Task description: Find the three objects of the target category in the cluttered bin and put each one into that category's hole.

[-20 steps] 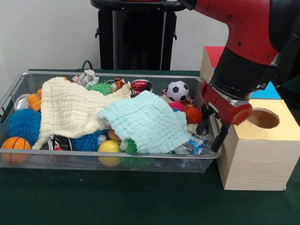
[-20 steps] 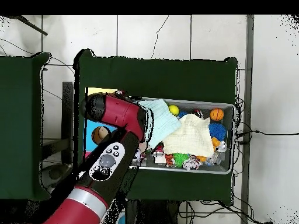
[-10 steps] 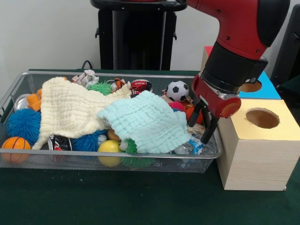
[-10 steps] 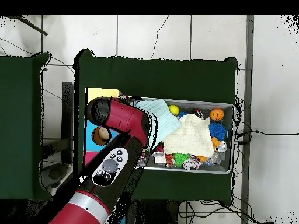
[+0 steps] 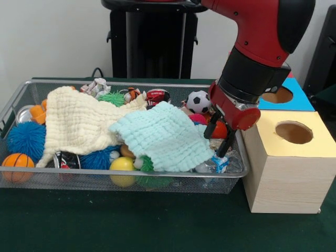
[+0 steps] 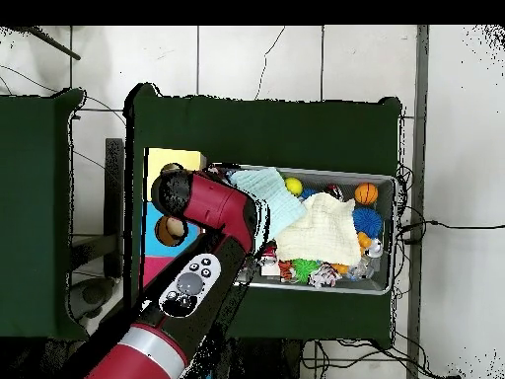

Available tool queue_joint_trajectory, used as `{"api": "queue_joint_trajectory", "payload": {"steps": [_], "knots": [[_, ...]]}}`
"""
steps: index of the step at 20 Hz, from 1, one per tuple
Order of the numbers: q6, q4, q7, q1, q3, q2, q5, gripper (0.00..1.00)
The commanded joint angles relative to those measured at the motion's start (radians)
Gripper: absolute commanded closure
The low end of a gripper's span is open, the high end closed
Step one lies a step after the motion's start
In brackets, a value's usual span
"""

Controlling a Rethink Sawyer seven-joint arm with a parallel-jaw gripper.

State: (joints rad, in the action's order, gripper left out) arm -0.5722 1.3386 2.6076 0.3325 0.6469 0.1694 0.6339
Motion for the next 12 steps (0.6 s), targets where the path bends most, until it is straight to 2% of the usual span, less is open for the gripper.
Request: {"api": "queue_joint_trajectory", "payload": {"steps": [1, 12], "knots": [[0.003, 0.041, 0.153, -0.028, -0.114, -0.056, -0.019, 0.00], [0.015, 0.059, 0.142, -0.039, -0.161, -0.011, 0.010, 0.00]]}}
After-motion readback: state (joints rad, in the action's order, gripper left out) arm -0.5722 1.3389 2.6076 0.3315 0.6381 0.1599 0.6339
